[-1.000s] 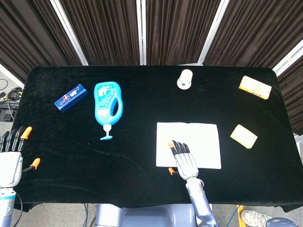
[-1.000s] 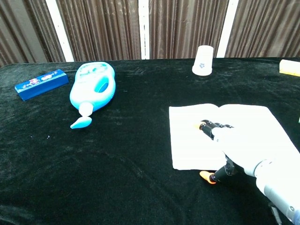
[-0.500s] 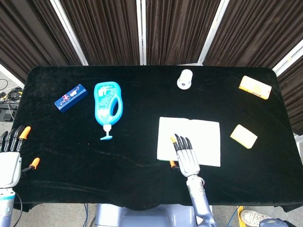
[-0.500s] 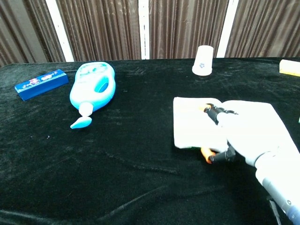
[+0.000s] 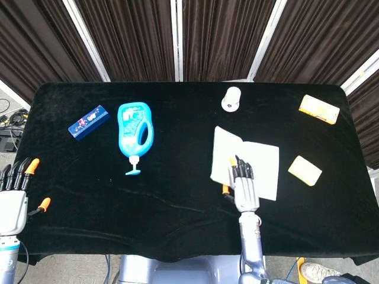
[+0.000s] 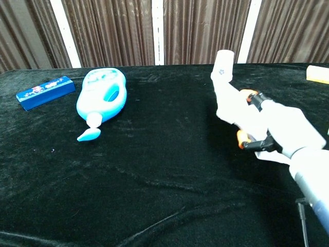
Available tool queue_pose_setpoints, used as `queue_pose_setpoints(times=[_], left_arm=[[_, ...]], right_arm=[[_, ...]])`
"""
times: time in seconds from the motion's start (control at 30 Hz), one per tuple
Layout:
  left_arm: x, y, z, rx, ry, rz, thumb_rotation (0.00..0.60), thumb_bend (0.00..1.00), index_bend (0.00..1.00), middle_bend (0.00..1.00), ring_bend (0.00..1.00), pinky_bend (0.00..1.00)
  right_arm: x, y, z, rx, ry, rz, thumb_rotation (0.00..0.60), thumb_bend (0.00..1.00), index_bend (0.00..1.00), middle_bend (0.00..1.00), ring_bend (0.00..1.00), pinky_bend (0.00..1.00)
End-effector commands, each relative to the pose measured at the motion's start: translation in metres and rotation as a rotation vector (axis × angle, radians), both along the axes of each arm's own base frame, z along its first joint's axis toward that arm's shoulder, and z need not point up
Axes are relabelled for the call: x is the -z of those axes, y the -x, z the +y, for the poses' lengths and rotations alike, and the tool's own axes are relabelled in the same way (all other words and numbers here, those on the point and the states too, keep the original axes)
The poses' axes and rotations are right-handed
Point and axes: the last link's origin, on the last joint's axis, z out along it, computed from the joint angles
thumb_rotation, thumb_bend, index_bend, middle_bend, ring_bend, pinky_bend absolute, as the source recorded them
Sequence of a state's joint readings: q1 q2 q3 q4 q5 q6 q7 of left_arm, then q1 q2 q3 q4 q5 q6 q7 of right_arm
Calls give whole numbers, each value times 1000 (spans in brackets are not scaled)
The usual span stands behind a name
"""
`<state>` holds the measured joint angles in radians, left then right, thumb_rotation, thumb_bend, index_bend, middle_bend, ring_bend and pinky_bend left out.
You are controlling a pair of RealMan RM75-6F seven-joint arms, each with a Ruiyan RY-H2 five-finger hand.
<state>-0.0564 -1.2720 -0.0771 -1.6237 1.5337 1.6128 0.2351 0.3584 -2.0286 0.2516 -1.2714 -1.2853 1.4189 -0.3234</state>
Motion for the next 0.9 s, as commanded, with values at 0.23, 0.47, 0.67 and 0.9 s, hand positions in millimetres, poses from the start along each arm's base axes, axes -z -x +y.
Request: queue_pose_setpoints(times=[0.23,0.47,0.67,0.9], left_arm=[[1,-2,-1,8,0,1,600,242,0,0,0,0],[4,-4,-2,18,4,8,600,241,0,0,0,0],[3,-4,-2,30,7,8,600,242,0,0,0,0],[-1,0,-1,36,12,21,600,232,0,0,0,0]], right_arm=[[-37,15,0,46,157,-35,600,447,0,0,0,0],[-65,49,13,84,212,-16,600,436,0,0,0,0],[-86,69,25,47,137,48,600,351,0,0,0,0],[-129,96,41,-112,-39,238,600,223,0,0,0,0]])
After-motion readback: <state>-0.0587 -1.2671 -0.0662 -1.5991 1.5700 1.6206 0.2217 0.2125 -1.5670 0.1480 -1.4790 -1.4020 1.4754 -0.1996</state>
